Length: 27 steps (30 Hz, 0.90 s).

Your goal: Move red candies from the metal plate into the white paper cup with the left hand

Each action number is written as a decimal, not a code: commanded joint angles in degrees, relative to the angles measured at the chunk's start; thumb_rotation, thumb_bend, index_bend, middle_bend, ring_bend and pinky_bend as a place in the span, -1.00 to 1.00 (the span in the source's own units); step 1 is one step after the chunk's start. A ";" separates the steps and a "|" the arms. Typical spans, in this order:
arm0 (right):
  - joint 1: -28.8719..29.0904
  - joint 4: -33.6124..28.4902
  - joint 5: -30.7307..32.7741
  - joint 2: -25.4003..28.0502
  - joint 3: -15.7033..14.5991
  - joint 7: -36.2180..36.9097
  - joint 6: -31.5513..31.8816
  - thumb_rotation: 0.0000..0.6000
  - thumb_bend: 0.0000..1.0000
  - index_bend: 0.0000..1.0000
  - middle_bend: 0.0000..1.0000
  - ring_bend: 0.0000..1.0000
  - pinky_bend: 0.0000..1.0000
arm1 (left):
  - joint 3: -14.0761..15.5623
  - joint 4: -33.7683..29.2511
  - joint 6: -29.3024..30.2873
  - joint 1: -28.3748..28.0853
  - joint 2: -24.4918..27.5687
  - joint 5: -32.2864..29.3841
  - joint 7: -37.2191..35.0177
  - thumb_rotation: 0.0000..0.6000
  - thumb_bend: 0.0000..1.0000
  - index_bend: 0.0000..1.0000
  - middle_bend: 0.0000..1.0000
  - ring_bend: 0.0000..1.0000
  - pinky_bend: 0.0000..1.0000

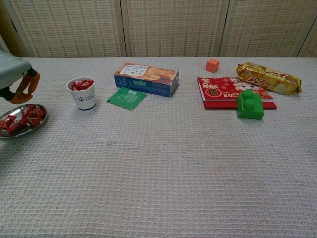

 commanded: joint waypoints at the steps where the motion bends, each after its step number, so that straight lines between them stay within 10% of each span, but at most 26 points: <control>1: 0.07 0.18 0.38 -0.14 0.23 0.02 -0.07 1.00 -0.77 -1.00 -1.00 -1.00 -1.00 | -2.40 0.11 -1.95 -3.67 -1.76 -0.82 1.43 1.00 -0.15 0.23 0.28 0.66 1.00; 12: 0.55 0.40 2.11 -0.32 1.04 -0.10 -0.92 1.00 -0.77 -1.00 -1.00 -1.00 -1.00 | -6.44 8.88 -6.86 -12.29 -9.21 -4.00 -1.00 1.00 -0.15 0.23 0.28 0.66 1.00; 27: 0.61 0.27 2.69 -0.04 1.32 0.31 -0.61 1.00 -0.77 -1.00 -1.00 -1.00 -1.00 | -4.48 19.50 -8.35 -15.53 -14.86 -2.87 -7.37 1.00 -0.16 0.03 0.11 0.66 1.00</control>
